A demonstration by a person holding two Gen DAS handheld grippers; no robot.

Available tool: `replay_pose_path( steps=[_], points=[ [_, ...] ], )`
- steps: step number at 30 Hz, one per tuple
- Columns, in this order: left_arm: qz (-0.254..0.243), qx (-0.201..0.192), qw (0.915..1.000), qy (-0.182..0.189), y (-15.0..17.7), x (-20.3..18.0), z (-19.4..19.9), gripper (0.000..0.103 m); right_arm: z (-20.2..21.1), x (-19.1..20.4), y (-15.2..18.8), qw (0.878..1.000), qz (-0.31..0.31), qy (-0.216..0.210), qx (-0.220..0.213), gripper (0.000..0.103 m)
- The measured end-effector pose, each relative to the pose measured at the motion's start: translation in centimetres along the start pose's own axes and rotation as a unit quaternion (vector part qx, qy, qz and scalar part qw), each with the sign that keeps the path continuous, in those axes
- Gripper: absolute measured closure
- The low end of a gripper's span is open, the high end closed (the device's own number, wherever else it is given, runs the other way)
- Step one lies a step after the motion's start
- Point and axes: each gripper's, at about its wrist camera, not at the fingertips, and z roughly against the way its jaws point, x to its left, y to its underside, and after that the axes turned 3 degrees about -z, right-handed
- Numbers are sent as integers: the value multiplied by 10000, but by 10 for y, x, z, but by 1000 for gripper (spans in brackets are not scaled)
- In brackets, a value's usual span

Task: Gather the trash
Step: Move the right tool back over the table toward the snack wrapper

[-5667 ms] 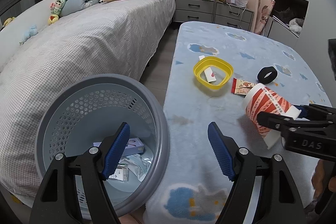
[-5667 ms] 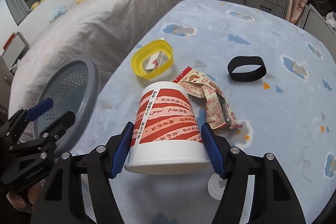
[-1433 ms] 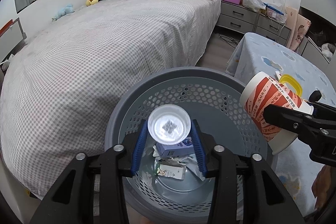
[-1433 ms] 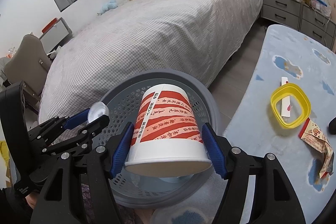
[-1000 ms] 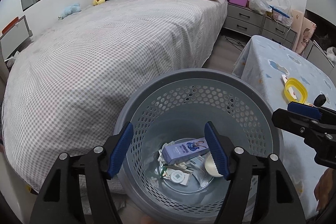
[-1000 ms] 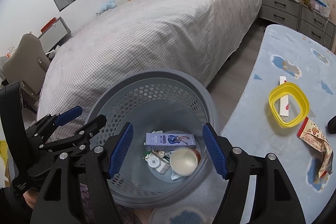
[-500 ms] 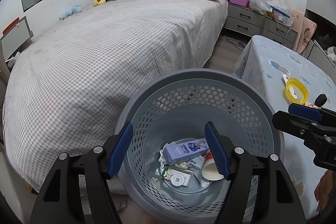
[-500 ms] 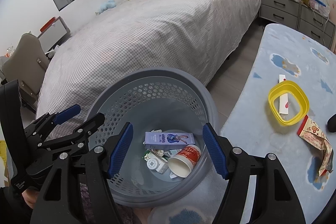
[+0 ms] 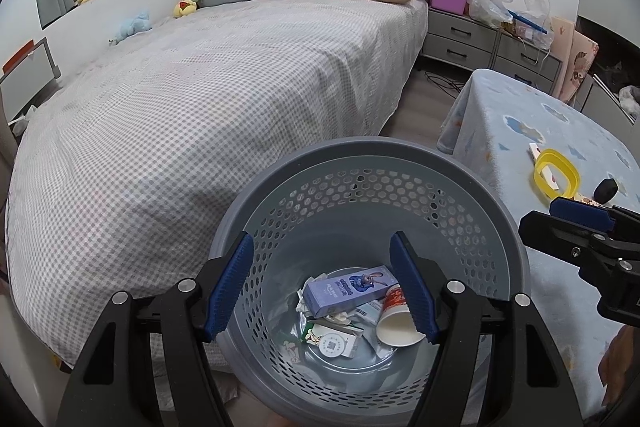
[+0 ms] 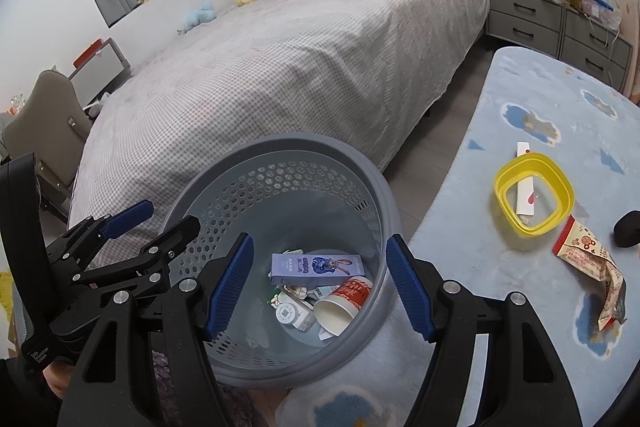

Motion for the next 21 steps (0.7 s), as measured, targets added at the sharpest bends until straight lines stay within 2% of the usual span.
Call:
replay_pose_path(
  steps=[21],
  points=[
    [-275, -196, 9993, 184, -9, -42, 8, 33, 39, -36, 8, 9986, -286, 316, -308, 33]
  ],
)
